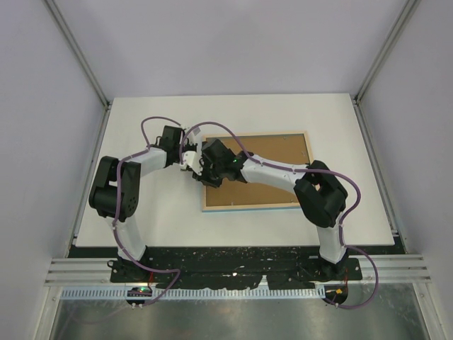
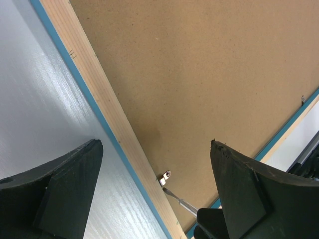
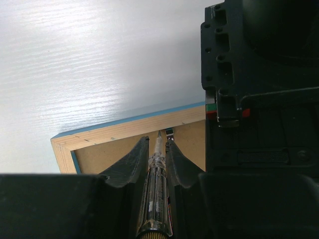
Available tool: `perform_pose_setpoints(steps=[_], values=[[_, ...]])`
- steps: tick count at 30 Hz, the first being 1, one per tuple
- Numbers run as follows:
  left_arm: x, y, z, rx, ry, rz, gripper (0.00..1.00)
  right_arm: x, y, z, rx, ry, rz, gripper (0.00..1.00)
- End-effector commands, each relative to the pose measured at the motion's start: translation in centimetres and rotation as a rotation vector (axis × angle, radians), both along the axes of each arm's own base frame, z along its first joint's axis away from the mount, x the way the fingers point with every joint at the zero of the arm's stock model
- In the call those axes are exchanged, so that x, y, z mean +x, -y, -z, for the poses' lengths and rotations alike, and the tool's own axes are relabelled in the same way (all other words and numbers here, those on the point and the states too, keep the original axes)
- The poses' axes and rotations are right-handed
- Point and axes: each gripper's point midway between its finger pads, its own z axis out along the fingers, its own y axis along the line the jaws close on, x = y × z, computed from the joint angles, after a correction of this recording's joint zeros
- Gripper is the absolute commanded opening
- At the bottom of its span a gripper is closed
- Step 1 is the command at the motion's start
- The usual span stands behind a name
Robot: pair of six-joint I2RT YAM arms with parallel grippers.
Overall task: Take the photo out of the frame
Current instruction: Release the photo frame item from the photo frame.
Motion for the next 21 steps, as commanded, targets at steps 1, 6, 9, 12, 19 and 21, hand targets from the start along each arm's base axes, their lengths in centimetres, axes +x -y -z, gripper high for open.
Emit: perform_pose_setpoints(steps=[1, 6, 9, 12, 19, 21], values=[[0.62, 0.14, -0.14, -0.005, 0.009, 0.002, 0.93, 1.34, -1.0, -1.17, 0.041, 0.058, 0.025, 0.08], [0.65, 0.13, -0.1, -0.003, 0.008, 0.001, 0.93, 1.49, -0.94, -0.95, 0.034, 0.068, 0.029, 0.08], [0.62, 0.19, -0.1, -0.003, 0.008, 0.002, 0.93, 1.57, -0.86, -0.79, 0.029, 0.072, 0.031, 0.08], [0.66, 0.11, -0.09, -0.002, 0.008, 0.0, 0.93, 1.61, -0.85, -0.67, 0.023, 0.082, 0.029, 0.08], [0.63, 0.1, -0.07, -0.002, 0.006, 0.0, 0.93, 1.81, -0.74, -0.61, 0.011, 0.103, 0.035, 0.08], [0.69, 0.12, -0.18, -0.003, 0.009, 0.0, 0.93, 2.03, -0.65, -0.58, 0.005, 0.112, 0.042, 0.08]])
